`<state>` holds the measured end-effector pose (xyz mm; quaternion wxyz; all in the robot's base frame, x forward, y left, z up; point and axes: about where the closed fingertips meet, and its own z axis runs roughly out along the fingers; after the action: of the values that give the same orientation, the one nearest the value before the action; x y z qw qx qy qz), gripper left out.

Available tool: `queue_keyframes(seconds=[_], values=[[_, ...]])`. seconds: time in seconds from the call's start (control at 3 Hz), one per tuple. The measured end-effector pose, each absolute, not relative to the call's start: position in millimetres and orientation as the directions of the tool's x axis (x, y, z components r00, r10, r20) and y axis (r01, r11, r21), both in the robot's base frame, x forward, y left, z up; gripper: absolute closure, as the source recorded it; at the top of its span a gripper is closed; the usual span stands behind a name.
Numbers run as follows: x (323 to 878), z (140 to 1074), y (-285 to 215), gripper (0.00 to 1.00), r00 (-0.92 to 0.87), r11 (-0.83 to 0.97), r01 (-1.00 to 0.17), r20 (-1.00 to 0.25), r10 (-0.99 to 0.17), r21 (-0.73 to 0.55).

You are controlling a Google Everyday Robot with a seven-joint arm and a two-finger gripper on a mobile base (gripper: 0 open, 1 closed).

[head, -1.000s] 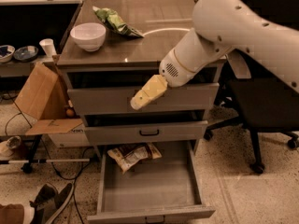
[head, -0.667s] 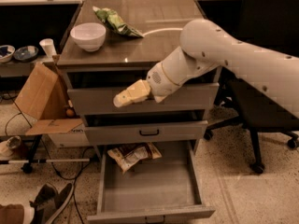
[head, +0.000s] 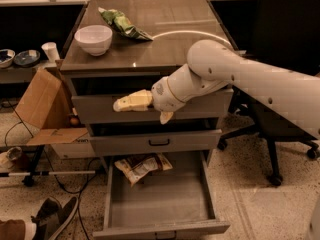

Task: Pick brown chip bag from bottom drawer and place on counter

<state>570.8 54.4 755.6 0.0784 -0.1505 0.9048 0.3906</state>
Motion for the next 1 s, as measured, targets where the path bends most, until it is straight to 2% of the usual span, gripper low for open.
queue_keyframes(seconds=[0.33, 1.0], values=[[570.4, 755.6, 54.2, 0.0, -0.939, 0.649, -0.343, -0.265, -0.219, 0.679], [566.0, 711.6, 89.0, 0.0, -0.969, 0.775, -0.219, -0.225, -0.102, 0.592]])
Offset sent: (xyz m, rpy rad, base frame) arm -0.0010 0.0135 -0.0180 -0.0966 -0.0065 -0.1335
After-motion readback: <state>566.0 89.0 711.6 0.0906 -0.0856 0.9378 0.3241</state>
